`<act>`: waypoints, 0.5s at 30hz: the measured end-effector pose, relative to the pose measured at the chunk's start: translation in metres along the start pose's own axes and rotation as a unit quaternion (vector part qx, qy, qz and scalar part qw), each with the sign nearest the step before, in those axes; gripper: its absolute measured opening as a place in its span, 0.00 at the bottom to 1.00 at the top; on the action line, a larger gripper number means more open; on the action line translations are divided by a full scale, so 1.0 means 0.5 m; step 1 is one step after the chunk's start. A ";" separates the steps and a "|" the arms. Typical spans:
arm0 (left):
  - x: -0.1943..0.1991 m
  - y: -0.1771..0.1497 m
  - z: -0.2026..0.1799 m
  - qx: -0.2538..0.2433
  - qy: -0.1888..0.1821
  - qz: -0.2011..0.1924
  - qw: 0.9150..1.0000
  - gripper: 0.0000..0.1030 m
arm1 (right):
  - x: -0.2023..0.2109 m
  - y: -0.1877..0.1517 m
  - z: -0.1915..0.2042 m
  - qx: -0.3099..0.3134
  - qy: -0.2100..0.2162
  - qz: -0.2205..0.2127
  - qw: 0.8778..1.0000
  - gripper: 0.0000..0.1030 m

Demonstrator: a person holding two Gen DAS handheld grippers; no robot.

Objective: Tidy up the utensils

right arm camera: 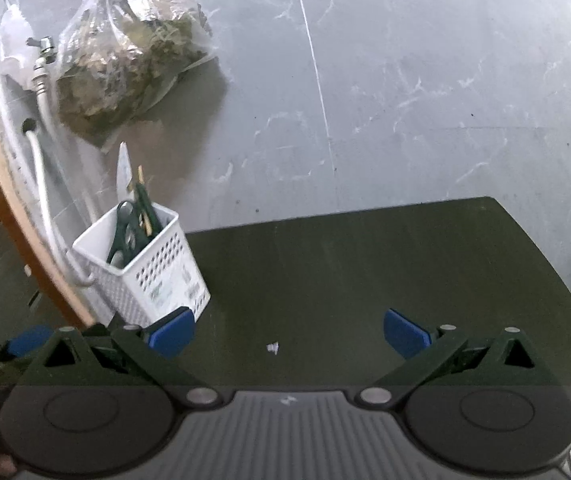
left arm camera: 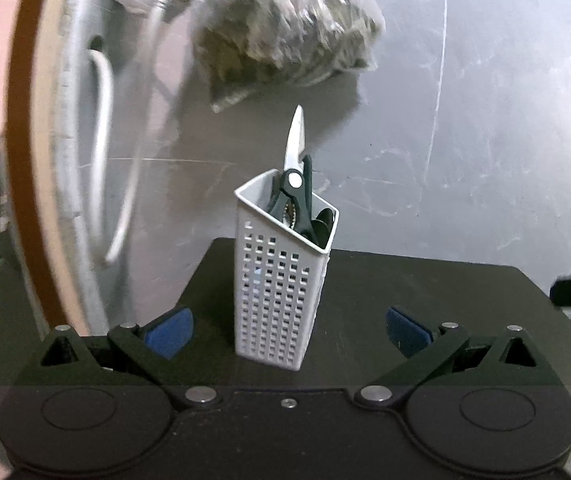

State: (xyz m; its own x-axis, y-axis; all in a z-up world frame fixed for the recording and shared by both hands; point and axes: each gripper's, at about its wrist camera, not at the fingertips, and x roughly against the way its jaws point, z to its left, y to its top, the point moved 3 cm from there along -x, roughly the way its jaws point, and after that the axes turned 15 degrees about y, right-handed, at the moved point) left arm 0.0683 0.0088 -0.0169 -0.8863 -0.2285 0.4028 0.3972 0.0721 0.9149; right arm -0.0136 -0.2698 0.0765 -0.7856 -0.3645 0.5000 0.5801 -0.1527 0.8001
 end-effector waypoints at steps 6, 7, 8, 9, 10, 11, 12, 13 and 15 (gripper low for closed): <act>0.099 -0.015 0.010 0.011 0.024 0.003 1.000 0.99 | 0.061 -0.048 -0.004 0.004 0.017 0.015 1.000 1.00; 0.112 -0.019 0.011 0.011 0.026 0.004 1.000 0.99 | 0.068 -0.054 -0.004 0.004 0.018 0.017 1.000 1.00; 0.125 -0.022 0.012 0.011 0.027 0.006 1.000 0.99 | 0.075 -0.059 -0.004 0.004 0.019 0.019 1.000 1.00; 0.136 -0.024 0.012 0.011 0.028 0.009 1.000 0.99 | 0.081 -0.064 -0.004 0.003 0.021 0.020 1.000 1.00; 0.146 -0.026 0.013 0.010 0.028 0.010 0.999 0.99 | 0.086 -0.068 -0.005 0.002 0.022 0.021 1.000 1.00; 0.153 -0.027 0.014 0.009 0.028 0.011 0.999 0.99 | 0.090 -0.072 -0.005 0.001 0.022 0.022 1.000 1.00; 0.160 -0.029 0.015 0.008 0.028 0.012 0.999 0.99 | 0.094 -0.076 -0.005 0.000 0.023 0.023 0.999 1.00; 0.165 -0.031 0.015 0.007 0.028 0.014 0.999 0.99 | 0.097 -0.079 -0.006 -0.001 0.022 0.025 0.999 1.00; 0.170 -0.032 0.015 0.006 0.027 0.020 0.999 0.99 | 0.101 -0.087 -0.007 -0.005 0.021 0.028 0.999 1.00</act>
State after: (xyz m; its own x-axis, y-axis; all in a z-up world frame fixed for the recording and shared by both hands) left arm -0.0153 -0.0043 0.0029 -0.8559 -0.2764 0.4370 0.4285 0.0939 0.8986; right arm -0.0779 -0.2851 0.0658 -0.7428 -0.4100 0.5293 0.6247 -0.1401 0.7682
